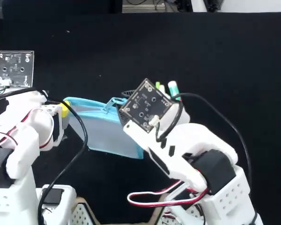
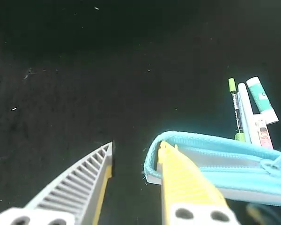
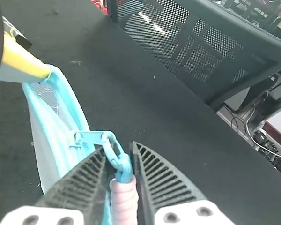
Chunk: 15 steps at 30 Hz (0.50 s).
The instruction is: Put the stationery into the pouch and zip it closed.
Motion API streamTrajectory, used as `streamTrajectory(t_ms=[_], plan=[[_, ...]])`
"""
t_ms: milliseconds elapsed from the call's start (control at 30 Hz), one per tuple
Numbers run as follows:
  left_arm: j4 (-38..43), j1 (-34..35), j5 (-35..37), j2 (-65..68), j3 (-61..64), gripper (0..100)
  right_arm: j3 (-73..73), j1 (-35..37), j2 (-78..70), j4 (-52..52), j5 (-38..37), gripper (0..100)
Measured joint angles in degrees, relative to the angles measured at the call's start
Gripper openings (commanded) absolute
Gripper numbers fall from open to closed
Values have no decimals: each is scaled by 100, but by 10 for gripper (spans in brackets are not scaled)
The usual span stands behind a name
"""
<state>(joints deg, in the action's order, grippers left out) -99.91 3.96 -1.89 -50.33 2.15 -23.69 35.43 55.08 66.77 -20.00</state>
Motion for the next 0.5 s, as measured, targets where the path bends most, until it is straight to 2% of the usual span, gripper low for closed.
streamTrajectory(t_ms=[500], plan=[[26, -9, -862, -26, 589, 144, -26, 0, 9, -26, -44, 11]])
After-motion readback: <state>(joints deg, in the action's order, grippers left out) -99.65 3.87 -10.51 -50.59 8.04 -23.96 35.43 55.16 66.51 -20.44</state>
